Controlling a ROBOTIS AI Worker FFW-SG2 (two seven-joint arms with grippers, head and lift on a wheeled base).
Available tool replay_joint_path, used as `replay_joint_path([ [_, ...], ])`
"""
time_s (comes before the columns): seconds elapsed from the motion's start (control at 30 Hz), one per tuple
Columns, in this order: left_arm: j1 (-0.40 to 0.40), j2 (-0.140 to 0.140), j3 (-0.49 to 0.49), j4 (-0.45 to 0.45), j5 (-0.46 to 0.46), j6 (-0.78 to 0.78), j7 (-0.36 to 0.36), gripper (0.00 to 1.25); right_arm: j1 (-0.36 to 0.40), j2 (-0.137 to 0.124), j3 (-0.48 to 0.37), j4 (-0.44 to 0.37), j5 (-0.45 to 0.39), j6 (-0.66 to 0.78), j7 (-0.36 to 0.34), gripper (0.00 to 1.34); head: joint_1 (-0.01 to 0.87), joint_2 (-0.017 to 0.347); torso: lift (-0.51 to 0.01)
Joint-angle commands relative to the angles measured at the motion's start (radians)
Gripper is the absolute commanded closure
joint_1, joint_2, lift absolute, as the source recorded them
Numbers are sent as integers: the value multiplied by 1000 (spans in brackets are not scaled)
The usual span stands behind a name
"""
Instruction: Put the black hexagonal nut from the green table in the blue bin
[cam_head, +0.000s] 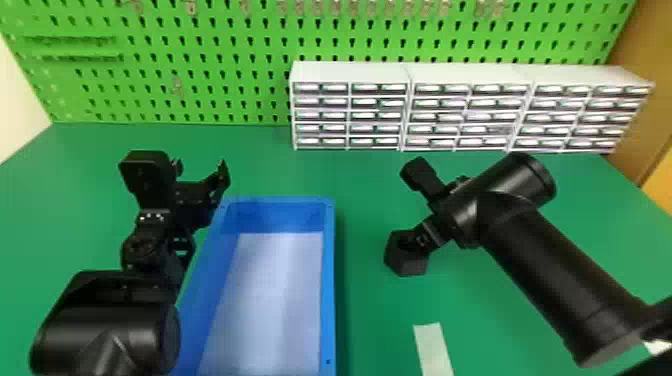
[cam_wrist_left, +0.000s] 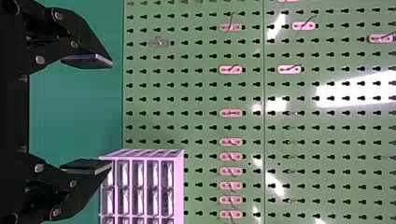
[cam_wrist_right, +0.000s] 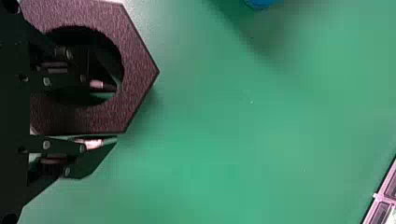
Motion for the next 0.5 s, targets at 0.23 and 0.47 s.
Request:
replay_joint_path([
  [0.23,-1,0,2,0,-1,0,0,486,-4,3,17,-4,21,1,1,1081,686,51,-96],
  [0.47,0,0,4,0,-1,0,0,486,-7,3,17,-24,26,31,1,1081,686,51,-96],
])
